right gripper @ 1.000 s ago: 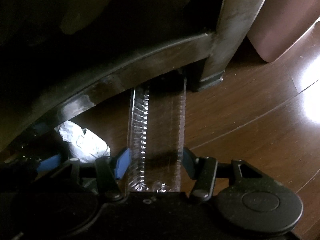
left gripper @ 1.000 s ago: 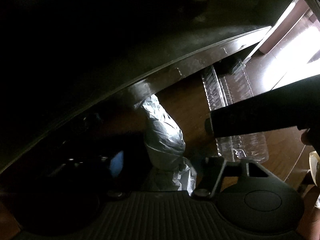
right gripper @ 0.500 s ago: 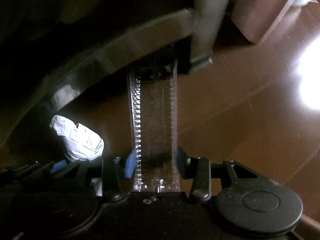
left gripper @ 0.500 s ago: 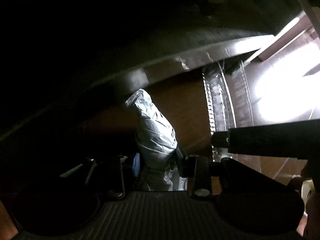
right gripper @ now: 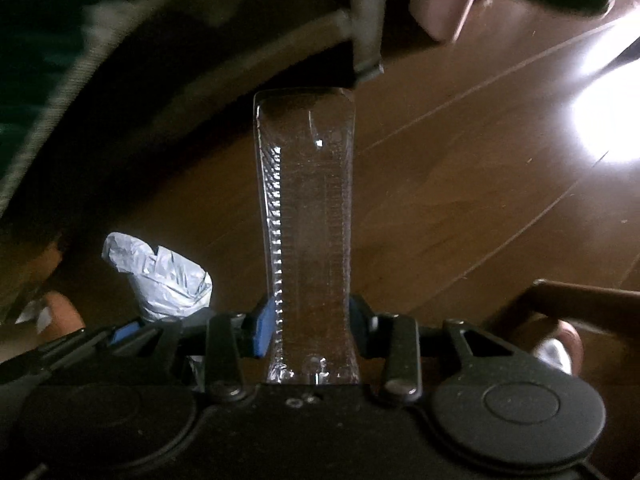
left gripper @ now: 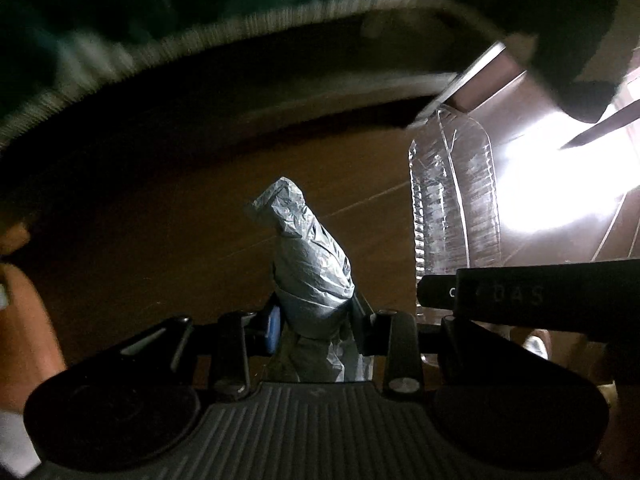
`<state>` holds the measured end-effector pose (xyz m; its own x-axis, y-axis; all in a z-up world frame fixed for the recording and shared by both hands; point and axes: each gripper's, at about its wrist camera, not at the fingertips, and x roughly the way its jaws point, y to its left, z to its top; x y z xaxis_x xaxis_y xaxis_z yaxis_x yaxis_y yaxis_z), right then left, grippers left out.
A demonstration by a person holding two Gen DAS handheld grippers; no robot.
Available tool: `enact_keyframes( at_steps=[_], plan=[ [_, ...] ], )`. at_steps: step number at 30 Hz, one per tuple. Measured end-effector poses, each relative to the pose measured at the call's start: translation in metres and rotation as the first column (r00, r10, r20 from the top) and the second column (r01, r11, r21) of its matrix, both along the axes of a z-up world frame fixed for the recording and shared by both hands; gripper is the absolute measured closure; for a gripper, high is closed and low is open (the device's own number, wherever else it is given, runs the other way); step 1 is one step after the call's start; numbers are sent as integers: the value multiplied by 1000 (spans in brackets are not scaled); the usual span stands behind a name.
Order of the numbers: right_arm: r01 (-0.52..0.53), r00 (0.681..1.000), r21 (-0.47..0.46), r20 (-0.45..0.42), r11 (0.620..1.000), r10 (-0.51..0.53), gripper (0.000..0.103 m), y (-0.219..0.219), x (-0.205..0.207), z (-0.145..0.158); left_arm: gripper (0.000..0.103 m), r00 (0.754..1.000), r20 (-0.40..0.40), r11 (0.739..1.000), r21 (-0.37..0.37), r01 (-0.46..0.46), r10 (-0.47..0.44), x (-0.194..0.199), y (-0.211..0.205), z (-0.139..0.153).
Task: Collect trash
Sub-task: 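Lift foil and plastic tray and carry them over the green bin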
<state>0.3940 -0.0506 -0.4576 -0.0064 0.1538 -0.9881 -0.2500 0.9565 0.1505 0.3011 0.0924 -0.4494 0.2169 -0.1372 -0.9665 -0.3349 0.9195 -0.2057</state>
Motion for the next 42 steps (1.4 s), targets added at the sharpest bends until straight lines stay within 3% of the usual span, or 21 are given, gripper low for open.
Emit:
enact_keyframes(
  at_steps=[12,21,25,35,42],
  plan=[
    [-80,978,47,199,996,69,65,-11,-55,152,70,988,152,999,23,-25,21,-67,13,152],
    [-132,938,105,334,986,90,65,-21,-108,257,70,962,274,997,71,-24,4,-95,-9,236],
    [-151,920,136,382,979,88,65,-29,-126,292,70,948,317,996,85,-35,6,-100,-16,254],
    [-214,853,197,515,957,85,65,-55,-165,376,70,895,445,992,113,-62,5,-132,-28,344],
    [-250,809,248,584,936,62,65,-82,-191,425,69,845,535,990,126,-68,-10,-147,-34,403]
  ],
)
